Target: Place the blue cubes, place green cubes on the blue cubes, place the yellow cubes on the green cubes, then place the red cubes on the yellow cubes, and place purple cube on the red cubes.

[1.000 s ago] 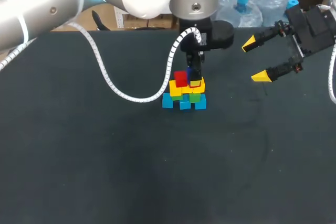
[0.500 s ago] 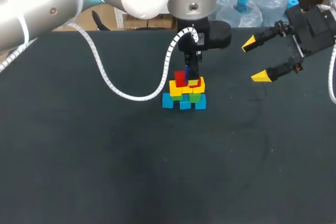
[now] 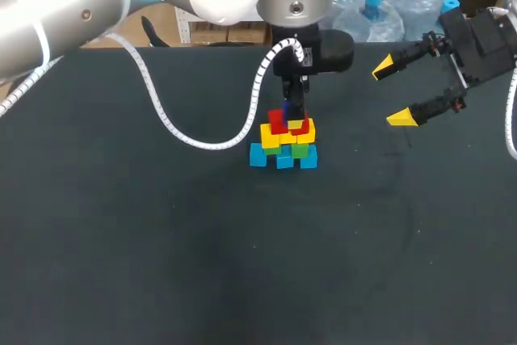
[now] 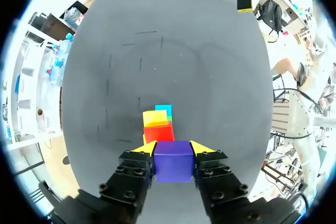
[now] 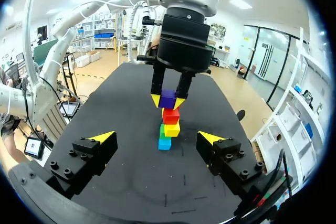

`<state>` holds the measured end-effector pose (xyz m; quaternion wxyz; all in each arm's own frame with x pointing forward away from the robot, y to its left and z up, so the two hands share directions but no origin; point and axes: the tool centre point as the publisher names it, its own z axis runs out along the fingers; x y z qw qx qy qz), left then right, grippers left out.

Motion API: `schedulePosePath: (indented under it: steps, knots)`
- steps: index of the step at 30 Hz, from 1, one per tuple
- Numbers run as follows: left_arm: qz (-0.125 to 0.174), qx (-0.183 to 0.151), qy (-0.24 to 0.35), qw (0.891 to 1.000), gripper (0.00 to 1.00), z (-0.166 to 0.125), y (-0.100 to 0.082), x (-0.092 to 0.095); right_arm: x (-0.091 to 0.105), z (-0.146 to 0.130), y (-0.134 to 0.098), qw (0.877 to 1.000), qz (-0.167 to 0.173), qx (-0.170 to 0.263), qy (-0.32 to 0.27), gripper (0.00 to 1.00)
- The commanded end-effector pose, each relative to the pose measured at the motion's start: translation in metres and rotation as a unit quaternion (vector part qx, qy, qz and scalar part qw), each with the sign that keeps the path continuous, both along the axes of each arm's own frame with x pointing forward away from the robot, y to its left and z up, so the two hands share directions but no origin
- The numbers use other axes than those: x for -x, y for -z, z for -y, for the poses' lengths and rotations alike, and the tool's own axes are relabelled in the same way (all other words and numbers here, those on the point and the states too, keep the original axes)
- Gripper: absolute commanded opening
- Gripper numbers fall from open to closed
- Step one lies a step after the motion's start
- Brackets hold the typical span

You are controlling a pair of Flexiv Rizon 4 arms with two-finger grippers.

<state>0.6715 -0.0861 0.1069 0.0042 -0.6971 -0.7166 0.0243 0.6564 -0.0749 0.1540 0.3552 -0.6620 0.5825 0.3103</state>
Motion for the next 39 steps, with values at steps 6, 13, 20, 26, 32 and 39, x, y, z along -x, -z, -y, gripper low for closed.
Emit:
schedulePosePath:
  steps: [6, 13, 20, 26, 32, 39]
  knots:
    - [-0.005, -0.003, 0.001, 1.000, 0.00, -0.0005, 0.0008, -0.0062, -0.0001, -0.0004, 0.0004, 1.000, 0.000, 0.000, 0.000, 1.00]
    - [-0.005, -0.002, 0.002, 1.000, 0.00, -0.0004, 0.0015, -0.0072, -0.0001, -0.0004, 0.0004, 1.000, 0.000, 0.000, 0.000, 1.00]
    - [-0.005, -0.003, 0.003, 1.000, 0.00, -0.0007, 0.0016, -0.0085, -0.0001, -0.0004, 0.0004, 1.000, 0.000, 0.000, 0.000, 1.00]
    - [-0.003, -0.004, 0.002, 1.000, 0.00, -0.0014, 0.0012, -0.0095, -0.0001, -0.0004, 0.0004, 1.000, 0.000, 0.000, 0.000, 1.00]
    - [-0.003, -0.003, 0.002, 1.000, 0.00, -0.0017, 0.0020, -0.0105, -0.0001, -0.0004, 0.0004, 1.000, 0.000, 0.000, 0.000, 1.00]
    - [-0.004, -0.002, 0.002, 1.000, 0.00, -0.0027, 0.0026, -0.0108, -0.0001, -0.0004, 0.0004, 1.000, 0.000, 0.000, 0.000, 1.00]
